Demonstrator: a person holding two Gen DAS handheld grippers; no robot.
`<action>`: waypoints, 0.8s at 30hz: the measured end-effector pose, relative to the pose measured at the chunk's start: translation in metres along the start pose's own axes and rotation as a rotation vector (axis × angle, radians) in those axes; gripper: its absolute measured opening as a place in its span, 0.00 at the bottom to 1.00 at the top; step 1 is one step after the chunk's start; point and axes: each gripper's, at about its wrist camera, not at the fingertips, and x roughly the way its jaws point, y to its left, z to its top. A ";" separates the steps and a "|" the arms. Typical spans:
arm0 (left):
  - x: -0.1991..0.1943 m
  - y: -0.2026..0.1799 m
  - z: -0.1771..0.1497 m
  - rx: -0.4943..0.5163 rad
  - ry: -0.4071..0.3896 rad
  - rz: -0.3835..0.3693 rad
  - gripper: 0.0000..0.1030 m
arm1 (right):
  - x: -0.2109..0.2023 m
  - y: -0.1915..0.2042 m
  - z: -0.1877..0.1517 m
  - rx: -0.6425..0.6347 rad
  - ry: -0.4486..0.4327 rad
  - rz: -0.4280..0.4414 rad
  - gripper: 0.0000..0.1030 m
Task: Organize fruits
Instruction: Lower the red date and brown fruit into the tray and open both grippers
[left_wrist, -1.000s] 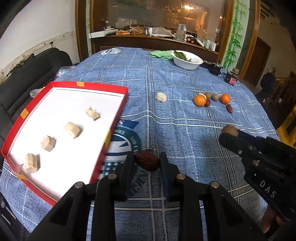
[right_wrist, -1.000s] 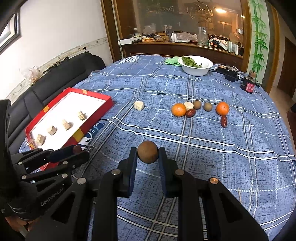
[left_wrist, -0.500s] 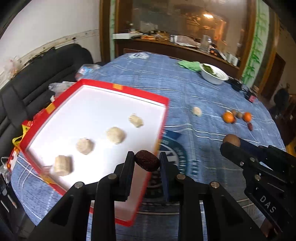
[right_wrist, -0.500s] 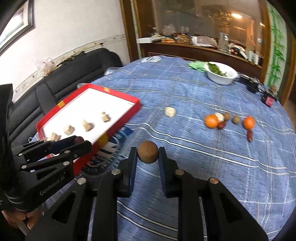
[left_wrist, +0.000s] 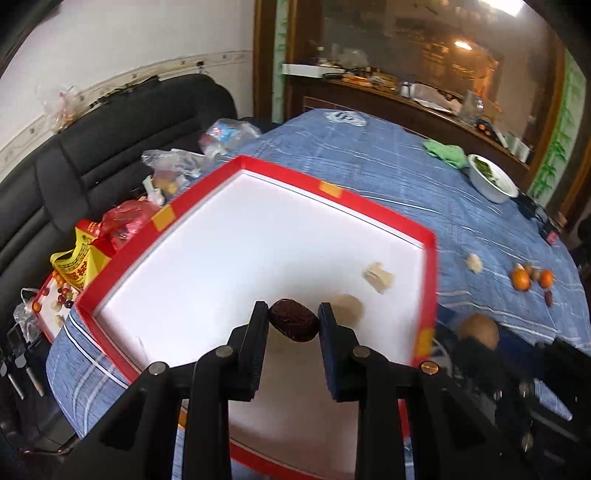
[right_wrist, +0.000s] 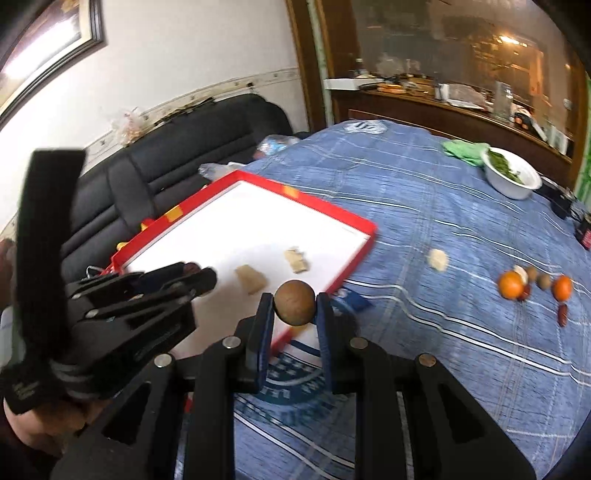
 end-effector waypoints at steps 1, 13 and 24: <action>0.002 0.004 0.002 -0.007 -0.001 0.009 0.25 | 0.004 0.003 0.001 -0.002 0.006 0.008 0.24; 0.023 0.022 0.016 -0.028 0.025 0.051 0.25 | 0.034 0.021 0.003 -0.025 0.058 0.053 0.24; 0.033 0.021 0.020 -0.021 0.046 0.092 0.25 | 0.049 0.024 -0.005 -0.027 0.117 0.076 0.24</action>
